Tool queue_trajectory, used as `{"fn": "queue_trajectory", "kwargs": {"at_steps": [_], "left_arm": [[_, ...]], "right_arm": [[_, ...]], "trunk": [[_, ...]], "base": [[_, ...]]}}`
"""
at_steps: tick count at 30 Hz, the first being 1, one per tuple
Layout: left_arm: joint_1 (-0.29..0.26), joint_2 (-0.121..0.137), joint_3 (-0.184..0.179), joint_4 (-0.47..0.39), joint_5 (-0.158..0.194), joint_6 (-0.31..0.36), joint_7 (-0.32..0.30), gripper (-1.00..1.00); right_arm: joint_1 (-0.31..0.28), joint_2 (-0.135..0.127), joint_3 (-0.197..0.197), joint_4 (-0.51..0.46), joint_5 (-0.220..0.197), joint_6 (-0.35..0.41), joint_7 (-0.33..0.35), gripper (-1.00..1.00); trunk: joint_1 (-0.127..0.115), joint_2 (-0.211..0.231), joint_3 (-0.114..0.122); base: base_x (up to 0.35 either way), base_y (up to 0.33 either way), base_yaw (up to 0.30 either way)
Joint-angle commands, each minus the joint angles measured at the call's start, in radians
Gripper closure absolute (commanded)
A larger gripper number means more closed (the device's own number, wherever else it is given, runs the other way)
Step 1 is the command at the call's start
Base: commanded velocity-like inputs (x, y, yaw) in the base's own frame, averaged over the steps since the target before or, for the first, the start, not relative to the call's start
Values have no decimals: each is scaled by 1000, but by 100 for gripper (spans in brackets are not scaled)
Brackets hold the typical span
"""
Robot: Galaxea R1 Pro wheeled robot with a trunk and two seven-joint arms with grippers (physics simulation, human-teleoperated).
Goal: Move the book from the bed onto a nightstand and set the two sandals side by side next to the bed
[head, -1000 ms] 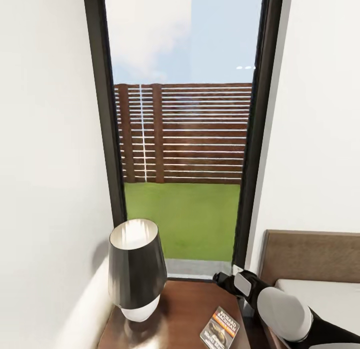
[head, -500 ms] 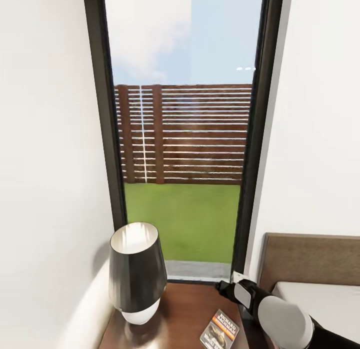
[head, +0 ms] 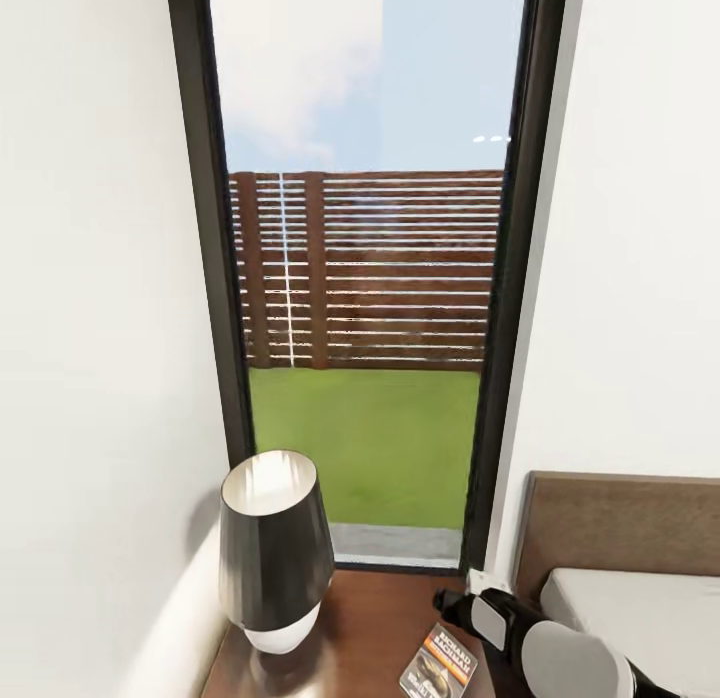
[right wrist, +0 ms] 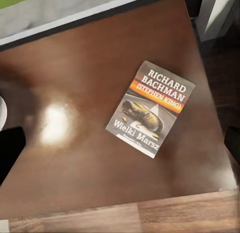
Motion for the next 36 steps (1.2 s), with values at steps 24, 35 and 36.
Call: {"fn": "queue_trajectory", "kwargs": {"at_steps": [24, 35, 36], "left_arm": [[68, 3, -8, 6, 8, -47, 4, -100], [112, 3, -8, 6, 8, -51, 3, -100], [114, 3, -8, 6, 8, -51, 3, -100]], "right_arm": [[197, -31, -8, -15, 95, -37, -26, -100], [316, -70, -8, -15, 98, -38, -31, -100], [326, -72, -8, -15, 98, -38, -31, -100]], "trunk": [[-92, 167, 74], [-134, 244, 108], [-138, 251, 112]], "base": [[0, 0, 0], [0, 0, 0], [0, 0, 0]]}}
